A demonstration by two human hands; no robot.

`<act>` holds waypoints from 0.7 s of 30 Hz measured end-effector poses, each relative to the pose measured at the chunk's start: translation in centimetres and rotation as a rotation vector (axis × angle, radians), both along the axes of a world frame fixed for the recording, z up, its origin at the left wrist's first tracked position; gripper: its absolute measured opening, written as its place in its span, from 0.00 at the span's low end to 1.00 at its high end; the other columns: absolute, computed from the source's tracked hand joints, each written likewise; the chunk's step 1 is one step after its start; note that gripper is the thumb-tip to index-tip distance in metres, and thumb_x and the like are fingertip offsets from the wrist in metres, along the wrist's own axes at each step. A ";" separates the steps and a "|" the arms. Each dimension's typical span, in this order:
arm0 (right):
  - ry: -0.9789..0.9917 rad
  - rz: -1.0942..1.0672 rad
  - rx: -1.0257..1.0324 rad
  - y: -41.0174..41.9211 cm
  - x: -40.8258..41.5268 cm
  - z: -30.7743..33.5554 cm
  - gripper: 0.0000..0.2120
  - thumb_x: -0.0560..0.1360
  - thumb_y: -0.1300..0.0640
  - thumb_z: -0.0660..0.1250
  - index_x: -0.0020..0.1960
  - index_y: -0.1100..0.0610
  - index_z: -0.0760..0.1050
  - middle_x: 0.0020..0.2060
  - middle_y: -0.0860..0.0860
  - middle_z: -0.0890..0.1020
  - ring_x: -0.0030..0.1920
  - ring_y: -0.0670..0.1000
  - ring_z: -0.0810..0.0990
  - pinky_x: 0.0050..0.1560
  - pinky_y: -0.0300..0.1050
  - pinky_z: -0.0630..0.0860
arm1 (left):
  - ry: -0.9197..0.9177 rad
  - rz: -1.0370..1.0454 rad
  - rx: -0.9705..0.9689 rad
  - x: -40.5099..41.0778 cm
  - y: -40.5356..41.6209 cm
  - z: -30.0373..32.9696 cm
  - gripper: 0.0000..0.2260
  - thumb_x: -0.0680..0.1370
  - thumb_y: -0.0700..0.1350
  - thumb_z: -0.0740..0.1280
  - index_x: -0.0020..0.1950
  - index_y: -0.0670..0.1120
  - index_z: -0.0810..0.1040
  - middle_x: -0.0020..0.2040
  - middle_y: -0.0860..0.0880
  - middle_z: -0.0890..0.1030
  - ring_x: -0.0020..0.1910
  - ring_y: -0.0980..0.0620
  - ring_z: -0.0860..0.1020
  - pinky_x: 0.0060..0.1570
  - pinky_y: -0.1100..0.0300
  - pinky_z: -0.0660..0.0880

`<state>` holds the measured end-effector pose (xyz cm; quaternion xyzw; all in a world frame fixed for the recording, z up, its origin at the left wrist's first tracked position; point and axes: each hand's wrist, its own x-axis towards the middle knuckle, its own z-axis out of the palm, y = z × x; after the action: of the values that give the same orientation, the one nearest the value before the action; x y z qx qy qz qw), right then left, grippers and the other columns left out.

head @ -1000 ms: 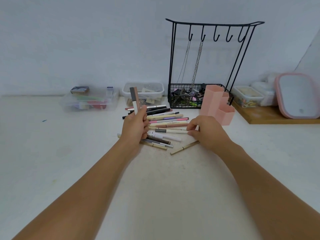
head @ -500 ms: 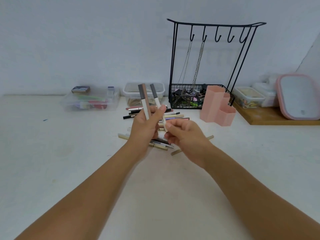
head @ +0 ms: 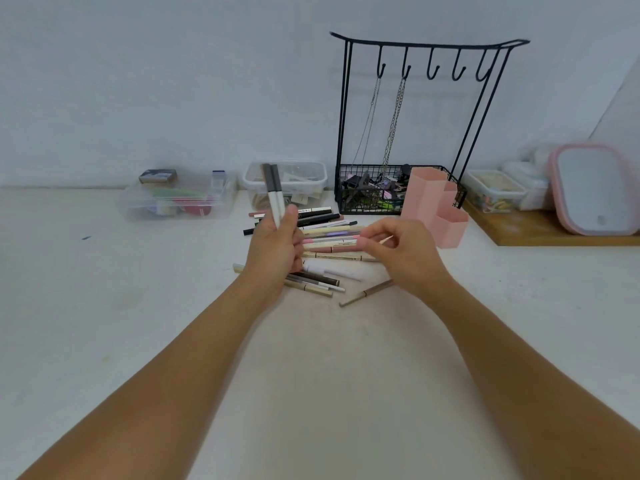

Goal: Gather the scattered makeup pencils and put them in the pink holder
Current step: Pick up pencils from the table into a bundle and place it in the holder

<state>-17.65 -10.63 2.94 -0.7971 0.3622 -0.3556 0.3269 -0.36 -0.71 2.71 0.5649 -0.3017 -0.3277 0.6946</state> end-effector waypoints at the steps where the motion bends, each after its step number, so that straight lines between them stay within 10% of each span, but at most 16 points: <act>1: 0.054 -0.002 -0.009 -0.5 -0.5 -0.1 0.02 0.73 0.56 0.76 0.45 0.53 0.84 0.38 0.46 0.83 0.29 0.35 0.74 0.36 0.31 0.68 | 0.033 0.010 -0.003 0.3 0.0 0.1 0.09 0.85 0.51 0.61 0.47 0.50 0.69 0.29 0.53 0.64 0.24 0.57 0.61 0.21 0.65 0.59; 13: 0.499 0.124 -0.189 1.0 0.7 -0.6 0.05 0.75 0.54 0.73 0.50 0.53 0.85 0.39 0.44 0.81 0.35 0.38 0.72 0.35 0.28 0.63 | 0.129 0.088 0.037 1.6 0.5 0.1 0.19 0.83 0.53 0.65 0.35 0.50 0.63 0.28 0.51 0.63 0.23 0.55 0.60 0.21 0.65 0.56; 21: 0.065 0.041 0.109 0.1 -0.2 0.2 0.04 0.76 0.57 0.72 0.47 0.54 0.86 0.29 0.42 0.78 0.28 0.40 0.70 0.30 0.30 0.65 | 0.168 0.053 0.034 1.3 0.4 0.2 0.16 0.84 0.52 0.63 0.38 0.49 0.69 0.28 0.52 0.64 0.22 0.56 0.60 0.19 0.65 0.56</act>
<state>-17.84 -10.50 3.10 -0.7965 0.3749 -0.3025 0.3654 0.91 -0.29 2.87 0.5551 -0.2214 -0.3605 0.7162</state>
